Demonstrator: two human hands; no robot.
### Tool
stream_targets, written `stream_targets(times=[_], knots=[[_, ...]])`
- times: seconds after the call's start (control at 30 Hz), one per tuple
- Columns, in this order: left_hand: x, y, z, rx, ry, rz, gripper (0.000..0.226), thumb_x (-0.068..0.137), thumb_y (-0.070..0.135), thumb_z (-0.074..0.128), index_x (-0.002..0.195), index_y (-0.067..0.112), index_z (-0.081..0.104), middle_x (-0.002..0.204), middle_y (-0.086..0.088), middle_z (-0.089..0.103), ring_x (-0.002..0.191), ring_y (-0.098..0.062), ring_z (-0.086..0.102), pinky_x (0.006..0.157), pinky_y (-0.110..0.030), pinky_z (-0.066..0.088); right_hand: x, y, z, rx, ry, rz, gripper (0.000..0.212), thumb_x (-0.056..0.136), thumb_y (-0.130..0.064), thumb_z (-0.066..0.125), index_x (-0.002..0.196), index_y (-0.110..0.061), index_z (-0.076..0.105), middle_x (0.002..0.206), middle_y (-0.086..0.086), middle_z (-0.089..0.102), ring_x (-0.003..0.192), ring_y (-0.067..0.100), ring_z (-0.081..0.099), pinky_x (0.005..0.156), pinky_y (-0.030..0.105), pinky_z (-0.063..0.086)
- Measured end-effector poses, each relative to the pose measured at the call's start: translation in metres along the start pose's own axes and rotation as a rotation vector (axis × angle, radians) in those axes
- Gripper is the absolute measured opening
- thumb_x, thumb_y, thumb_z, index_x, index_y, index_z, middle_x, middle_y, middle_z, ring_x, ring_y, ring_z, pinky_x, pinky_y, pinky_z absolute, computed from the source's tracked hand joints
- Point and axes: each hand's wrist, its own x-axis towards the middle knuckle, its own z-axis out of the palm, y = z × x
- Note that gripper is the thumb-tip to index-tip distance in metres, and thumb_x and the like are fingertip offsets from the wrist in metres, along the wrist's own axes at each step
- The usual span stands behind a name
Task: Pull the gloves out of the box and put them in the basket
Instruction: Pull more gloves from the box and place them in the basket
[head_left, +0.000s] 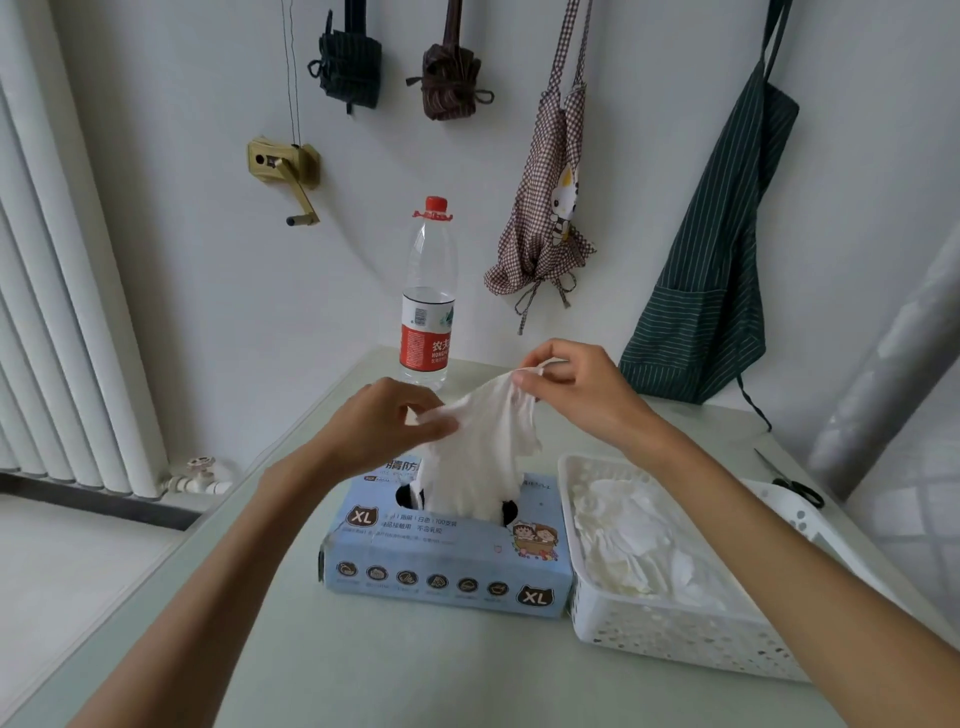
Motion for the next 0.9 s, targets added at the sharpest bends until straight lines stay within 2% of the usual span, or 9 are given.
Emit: stream_targets(times=[0.07,0.17,0.27,0.37,0.47,0.57,0.73,0.83,0.9], knots=[[0.000,0.006,-0.010,-0.097,0.047,0.004,0.015,0.086,0.034,0.062,0.091,0.021,0.069,0.086,0.010,0.065,0.063,0.003,0.048,0.061,-0.013,0.035,-0.002,-0.004,-0.003,0.095,0.020,0.021,0.013,0.088,-0.021,0.067,0.096,-0.011,0.066,0.081,0.000,0.071,0.075,0.005,0.062,0.073,0.016,0.047],[0.002,0.010,-0.020,-0.115,0.090,0.001,0.013,0.088,0.035,0.058,0.093,0.027,0.067,0.093,0.007,0.066,0.073,-0.008,0.049,0.068,-0.025,0.039,-0.003,-0.012,-0.007,0.228,0.070,0.017,0.012,0.088,-0.018,0.067,0.098,-0.011,0.068,0.086,0.004,0.067,0.077,0.007,0.058,0.068,0.012,0.045],[0.004,0.015,-0.027,-0.134,0.147,0.004,0.022,0.090,0.037,0.055,0.100,0.022,0.067,0.100,0.006,0.066,0.090,-0.008,0.058,0.077,-0.024,0.044,-0.005,-0.022,-0.011,0.263,0.113,-0.021,0.005,0.089,-0.021,0.065,0.091,-0.019,0.068,0.075,-0.007,0.057,0.066,-0.001,0.050,0.060,0.005,0.040],[0.003,0.027,-0.031,-0.259,0.219,0.011,0.022,0.093,0.031,0.054,0.101,0.015,0.066,0.102,0.004,0.069,0.098,-0.005,0.063,0.088,-0.020,0.047,-0.008,-0.028,-0.013,0.284,0.136,-0.071,0.004,0.090,-0.024,0.064,0.090,-0.023,0.067,0.071,-0.011,0.052,0.060,-0.003,0.046,0.059,0.007,0.039],[0.000,0.042,-0.030,-0.390,0.285,0.010,0.019,0.095,0.027,0.052,0.096,0.012,0.064,0.094,0.003,0.070,0.083,0.002,0.065,0.075,-0.010,0.047,-0.011,-0.030,-0.017,0.326,0.195,-0.098,0.005,0.090,-0.026,0.064,0.087,-0.024,0.068,0.077,-0.005,0.056,0.071,0.004,0.049,0.066,0.015,0.043],[-0.002,0.056,-0.027,-0.456,0.312,0.010,0.019,0.096,0.028,0.050,0.090,0.015,0.063,0.081,0.006,0.069,0.060,0.000,0.058,0.056,-0.008,0.043,-0.014,-0.030,-0.023,0.312,0.278,-0.117,0.010,0.090,-0.028,0.063,0.092,-0.020,0.069,0.075,-0.012,0.057,0.064,-0.006,0.050,0.064,0.007,0.040],[0.006,0.080,-0.001,-0.527,0.260,0.020,0.026,0.097,0.024,0.048,0.097,0.002,0.061,0.079,0.001,0.066,0.058,0.000,0.057,0.054,-0.010,0.042,-0.022,-0.026,-0.039,0.210,0.457,-0.204,0.011,0.095,-0.026,0.056,0.089,-0.023,0.064,0.076,-0.020,0.059,0.071,-0.005,0.052,0.065,0.006,0.039],[0.014,0.100,0.021,-0.621,0.240,0.030,0.025,0.099,0.025,0.045,0.100,0.002,0.057,0.079,0.004,0.069,0.067,-0.005,0.063,0.056,-0.015,0.044,-0.031,-0.017,-0.057,-0.021,0.602,-0.313,0.012,0.096,-0.024,0.054,0.094,-0.018,0.064,0.068,-0.019,0.057,0.062,-0.006,0.053,0.056,0.009,0.038],[0.024,0.117,0.037,-0.657,0.217,0.029,0.026,0.100,0.028,0.043,0.103,0.004,0.053,0.086,-0.005,0.070,0.076,-0.014,0.066,0.060,-0.019,0.045,-0.042,-0.010,-0.074,-0.215,0.689,-0.372,0.017,0.097,-0.026,0.053,0.097,-0.015,0.066,0.063,-0.021,0.053,0.054,-0.007,0.050,0.049,0.007,0.033]])
